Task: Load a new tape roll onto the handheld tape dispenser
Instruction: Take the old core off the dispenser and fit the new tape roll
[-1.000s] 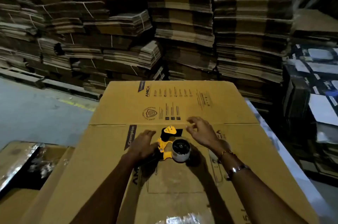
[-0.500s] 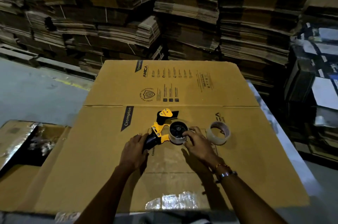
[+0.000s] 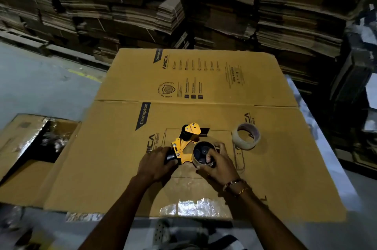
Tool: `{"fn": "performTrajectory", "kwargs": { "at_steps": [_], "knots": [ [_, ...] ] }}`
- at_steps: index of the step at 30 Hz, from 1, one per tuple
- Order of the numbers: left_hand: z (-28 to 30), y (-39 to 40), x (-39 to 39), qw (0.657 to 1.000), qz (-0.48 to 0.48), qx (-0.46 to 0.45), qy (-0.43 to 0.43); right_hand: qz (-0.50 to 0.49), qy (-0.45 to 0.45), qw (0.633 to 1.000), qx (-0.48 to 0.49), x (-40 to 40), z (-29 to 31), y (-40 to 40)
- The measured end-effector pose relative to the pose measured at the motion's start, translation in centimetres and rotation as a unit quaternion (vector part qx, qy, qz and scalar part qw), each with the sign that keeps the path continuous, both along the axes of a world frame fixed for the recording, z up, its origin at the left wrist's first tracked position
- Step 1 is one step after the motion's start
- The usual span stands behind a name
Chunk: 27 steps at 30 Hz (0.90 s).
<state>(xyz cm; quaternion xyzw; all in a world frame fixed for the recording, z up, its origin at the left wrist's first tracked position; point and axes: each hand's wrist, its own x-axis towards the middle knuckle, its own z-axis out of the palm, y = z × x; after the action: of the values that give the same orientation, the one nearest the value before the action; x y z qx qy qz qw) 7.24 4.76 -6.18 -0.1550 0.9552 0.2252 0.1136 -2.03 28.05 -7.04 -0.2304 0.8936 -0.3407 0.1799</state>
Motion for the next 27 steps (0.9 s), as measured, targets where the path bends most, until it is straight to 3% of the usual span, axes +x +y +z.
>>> {"fn": "performTrajectory", "kwargs": {
  "at_steps": [9,13,17,21,27],
  "knots": [
    [-0.8,1.1,0.6,0.999,0.001,-0.012,0.036,-0.023,-0.032,0.995,-0.091,0.8,-0.5,1.1],
    [-1.0,1.4,1.0,0.998,-0.005,-0.033,0.047,-0.015,-0.054,0.995,-0.079,0.6,-1.5,0.4],
    [-1.5,1.0,1.1,0.990,-0.013,-0.123,0.071,-0.027,-0.071,0.992,-0.105,0.1,-2.1,0.2],
    [-2.9,1.6,1.1,0.971,0.020,-0.173,0.165,-0.048,-0.067,0.987,-0.135,-0.1,-3.0,-0.1],
    [-5.7,1.8,1.6,0.934,0.036,-0.222,0.277,-0.070,0.007,0.983,-0.171,0.9,-4.8,-0.5]
  ]
}}
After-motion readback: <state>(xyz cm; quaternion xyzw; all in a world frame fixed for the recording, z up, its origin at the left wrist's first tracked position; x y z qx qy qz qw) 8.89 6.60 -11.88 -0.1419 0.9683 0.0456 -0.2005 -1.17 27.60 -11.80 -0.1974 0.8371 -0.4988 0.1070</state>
